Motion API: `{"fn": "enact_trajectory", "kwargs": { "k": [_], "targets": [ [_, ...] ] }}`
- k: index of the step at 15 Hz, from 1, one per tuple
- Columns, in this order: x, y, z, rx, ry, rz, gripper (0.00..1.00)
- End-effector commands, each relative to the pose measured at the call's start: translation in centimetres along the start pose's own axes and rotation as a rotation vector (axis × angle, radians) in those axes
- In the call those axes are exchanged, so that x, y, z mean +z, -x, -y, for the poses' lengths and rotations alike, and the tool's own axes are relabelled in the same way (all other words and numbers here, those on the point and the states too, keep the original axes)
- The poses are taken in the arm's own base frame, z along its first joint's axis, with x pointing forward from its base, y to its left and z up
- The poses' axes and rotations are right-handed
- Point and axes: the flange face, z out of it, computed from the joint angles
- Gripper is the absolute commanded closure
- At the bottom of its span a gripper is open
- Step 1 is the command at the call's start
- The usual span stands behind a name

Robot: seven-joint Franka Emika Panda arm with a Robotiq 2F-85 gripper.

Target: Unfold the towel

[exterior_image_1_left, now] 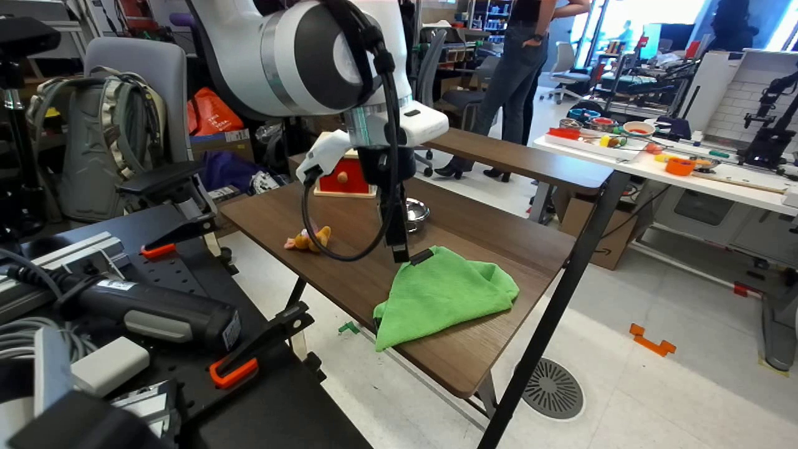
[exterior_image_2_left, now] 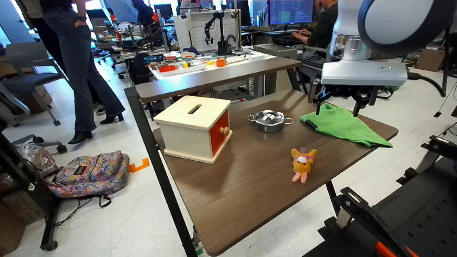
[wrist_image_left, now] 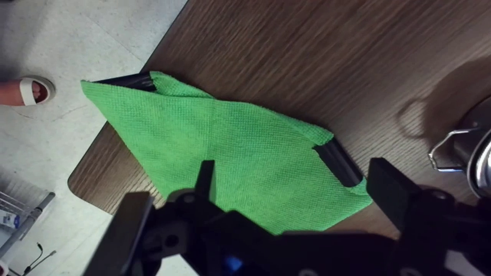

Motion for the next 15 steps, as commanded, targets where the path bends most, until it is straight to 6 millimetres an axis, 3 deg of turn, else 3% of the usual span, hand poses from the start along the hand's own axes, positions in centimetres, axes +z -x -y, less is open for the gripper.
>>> {"fn": "enact_trajectory", "kwargs": {
  "k": [1, 9, 15],
  "targets": [
    [1.8, -0.8, 0.4, 0.004, -0.008, -0.009, 0.0],
    [4.9, -2.0, 1.1, 0.048, 0.009, 0.017, 0.0],
    [5.3, -2.5, 3.7, 0.042, -0.01, 0.004, 0.0]
  ]
}}
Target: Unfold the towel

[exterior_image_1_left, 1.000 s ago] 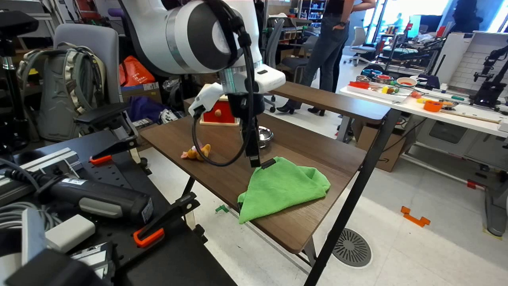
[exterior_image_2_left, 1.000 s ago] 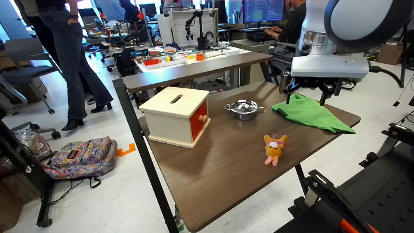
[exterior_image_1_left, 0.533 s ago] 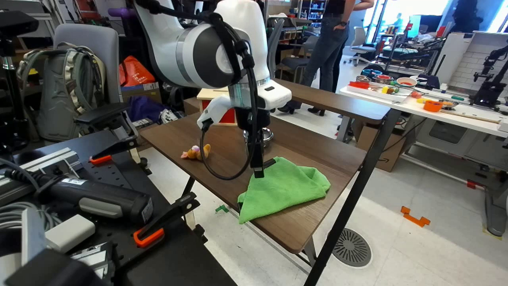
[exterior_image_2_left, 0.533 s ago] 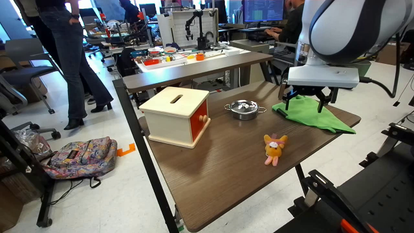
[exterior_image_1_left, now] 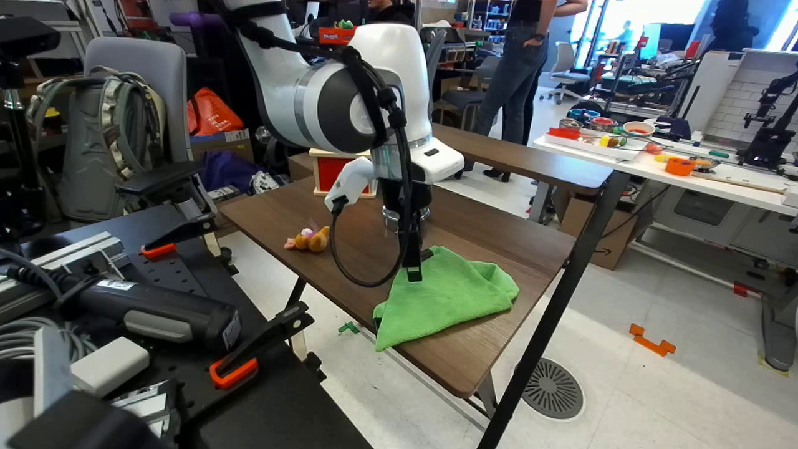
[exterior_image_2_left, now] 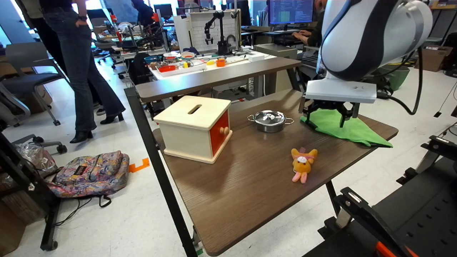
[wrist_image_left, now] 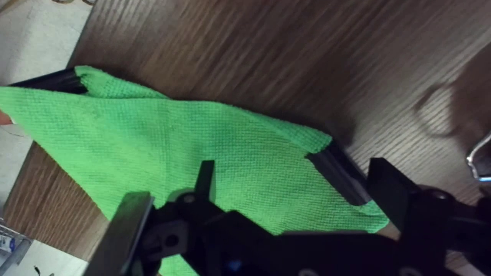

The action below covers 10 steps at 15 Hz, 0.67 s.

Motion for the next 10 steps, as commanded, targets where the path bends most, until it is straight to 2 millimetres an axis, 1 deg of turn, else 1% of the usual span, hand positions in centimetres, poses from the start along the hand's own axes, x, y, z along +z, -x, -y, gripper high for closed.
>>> {"fn": "enact_trajectory", "kwargs": {
  "k": [1, 2, 4, 7, 10],
  "targets": [
    [-0.1, -0.4, 2.2, -0.021, -0.014, -0.023, 0.0],
    [-0.1, -0.4, 2.7, -0.027, -0.018, -0.027, 0.0],
    [-0.2, -0.3, 3.4, -0.036, -0.025, -0.031, 0.26],
    [0.3, -0.1, 3.5, -0.036, -0.028, -0.022, 0.5],
    [1.0, -0.2, 2.9, -0.03, -0.021, -0.011, 0.73]
  ]
}}
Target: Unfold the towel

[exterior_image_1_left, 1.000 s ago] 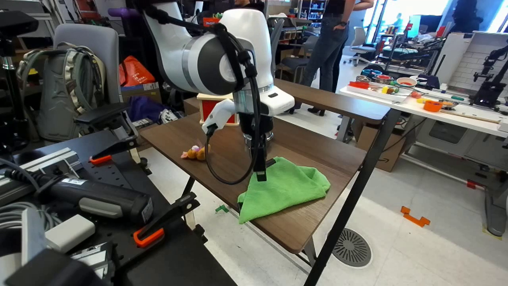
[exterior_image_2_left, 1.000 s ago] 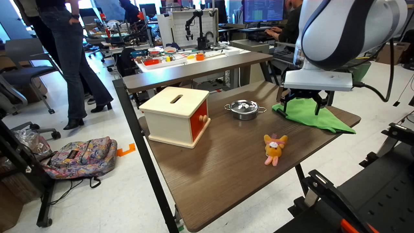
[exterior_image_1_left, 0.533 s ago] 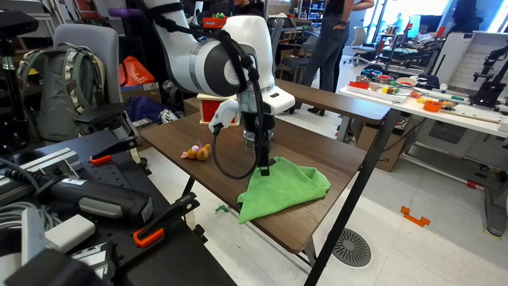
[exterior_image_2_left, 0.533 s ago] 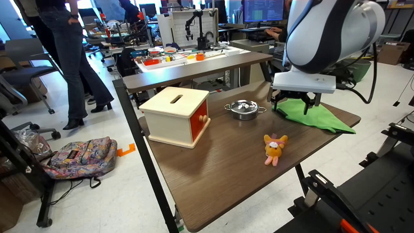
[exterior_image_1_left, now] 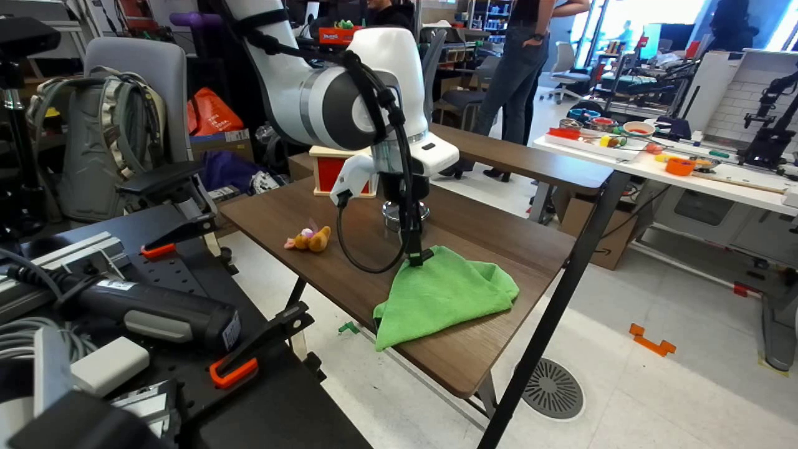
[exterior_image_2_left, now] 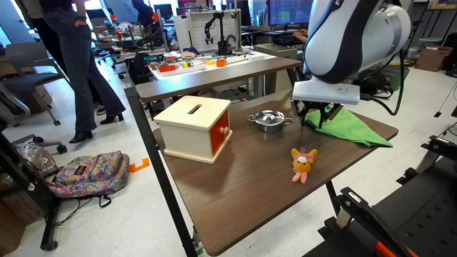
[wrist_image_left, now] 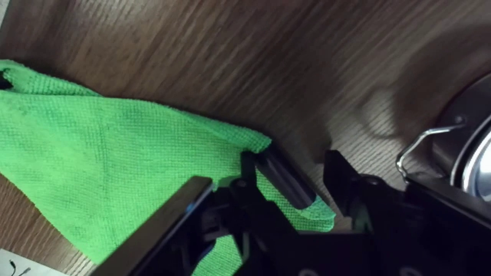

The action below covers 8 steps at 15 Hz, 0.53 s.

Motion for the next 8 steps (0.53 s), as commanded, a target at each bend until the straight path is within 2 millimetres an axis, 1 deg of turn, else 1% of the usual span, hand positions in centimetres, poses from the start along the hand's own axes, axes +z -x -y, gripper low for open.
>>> {"fn": "enact_trajectory", "kwargs": {
  "k": [1, 2, 4, 6, 8],
  "targets": [
    [1.1, -0.5, -0.4, 0.0, 0.008, 0.009, 0.8],
    [1.1, -0.6, -0.5, 0.002, 0.009, 0.009, 0.88],
    [1.1, -0.8, -0.6, 0.007, 0.007, 0.015, 0.99],
    [0.7, -0.8, -0.6, 0.004, 0.007, 0.016, 1.0],
    [-0.1, -0.7, -0.3, -0.007, 0.006, 0.011, 0.99]
  ]
}}
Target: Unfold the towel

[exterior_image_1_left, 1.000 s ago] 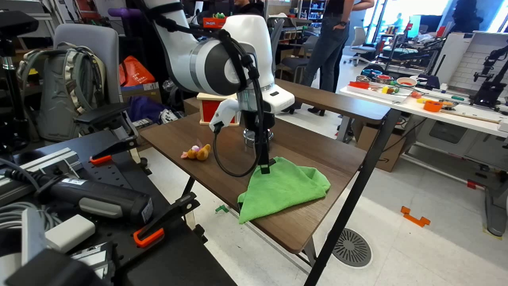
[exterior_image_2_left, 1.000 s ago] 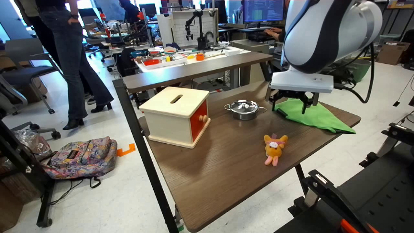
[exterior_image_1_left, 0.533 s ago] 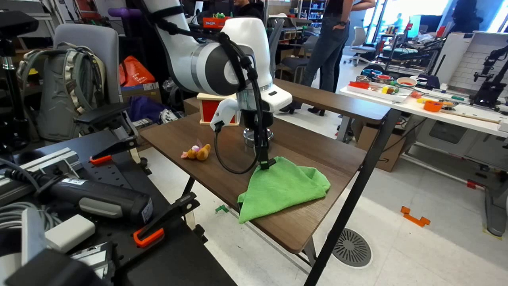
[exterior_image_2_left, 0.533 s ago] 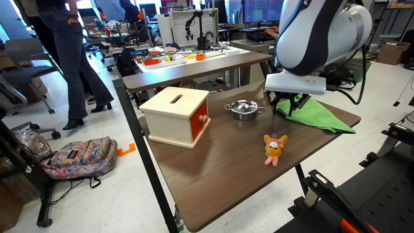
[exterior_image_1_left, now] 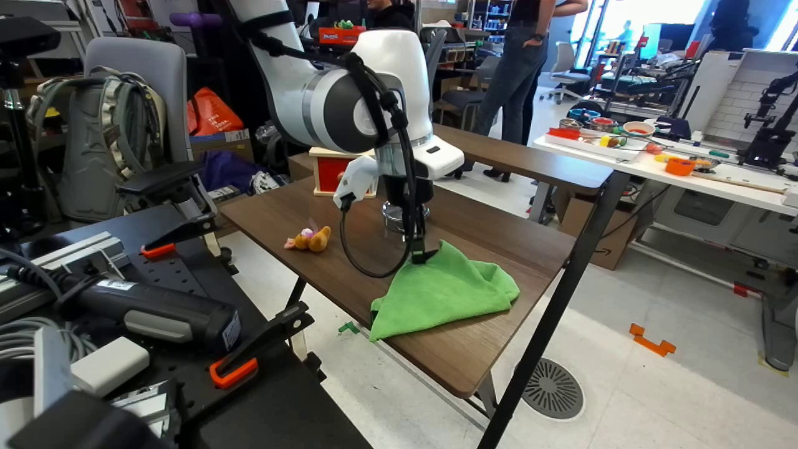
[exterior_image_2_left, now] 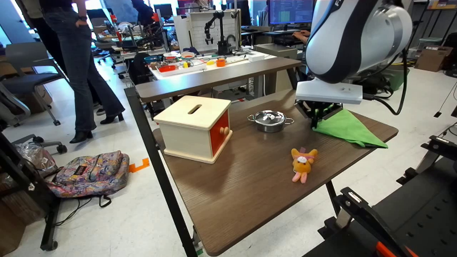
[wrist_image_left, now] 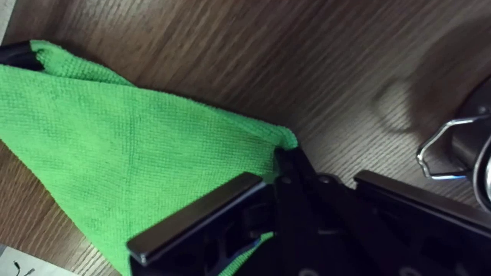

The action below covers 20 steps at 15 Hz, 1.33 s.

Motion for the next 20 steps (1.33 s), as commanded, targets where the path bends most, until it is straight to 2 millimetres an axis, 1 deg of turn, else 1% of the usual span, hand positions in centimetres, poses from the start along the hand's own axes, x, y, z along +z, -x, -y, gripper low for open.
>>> {"fn": "enact_trajectory", "kwargs": {
  "k": [1, 4, 7, 9, 11, 13, 15, 18, 20],
  "targets": [
    [-0.9, -0.1, 0.7, -0.02, 0.002, 0.004, 0.99],
    [-2.5, -0.1, 1.6, -0.039, -0.002, -0.011, 0.99],
    [-4.7, -0.3, 2.3, -0.051, -0.012, -0.013, 0.99],
    [-6.2, -0.3, 2.3, -0.056, -0.006, -0.014, 0.99],
    [-7.4, -0.3, 1.8, -0.06, 0.003, -0.008, 0.99],
    [-8.5, -0.2, 0.7, -0.06, 0.01, 0.011, 0.99],
    [-9.1, 0.3, -0.9, -0.061, 0.02, 0.024, 0.99],
    [-10.2, 1.4, -3.9, -0.06, 0.042, 0.037, 0.99],
    [-10.9, 1.9, -6.4, -0.058, 0.069, 0.043, 0.99]
  ]
}}
